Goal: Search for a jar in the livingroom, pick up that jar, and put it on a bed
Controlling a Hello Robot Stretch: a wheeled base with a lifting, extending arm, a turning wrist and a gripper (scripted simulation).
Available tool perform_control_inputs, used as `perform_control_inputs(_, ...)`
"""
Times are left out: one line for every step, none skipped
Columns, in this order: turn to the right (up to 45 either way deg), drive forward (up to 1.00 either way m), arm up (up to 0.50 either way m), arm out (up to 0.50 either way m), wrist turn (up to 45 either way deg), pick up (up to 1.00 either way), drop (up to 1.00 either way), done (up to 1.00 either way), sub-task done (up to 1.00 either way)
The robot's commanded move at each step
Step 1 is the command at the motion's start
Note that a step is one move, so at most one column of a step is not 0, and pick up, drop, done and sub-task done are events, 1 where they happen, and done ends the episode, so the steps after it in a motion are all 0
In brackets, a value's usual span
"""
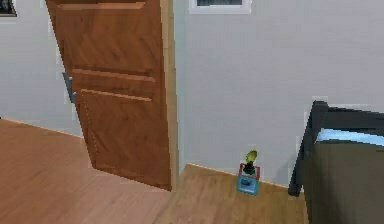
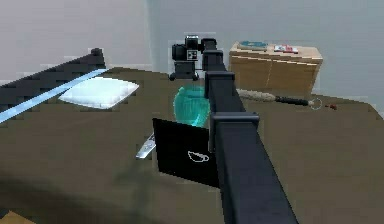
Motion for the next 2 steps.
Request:
perform_control_inputs(0.0, 0.0, 0.0, -0.08, 0.0, 0.0, 0.0, 0.0, 0.0)
perform_control_inputs(0.0, 0.0, 0.0, 0.0, 0.0, 0.0, 0.0, 1.0, 0.0)
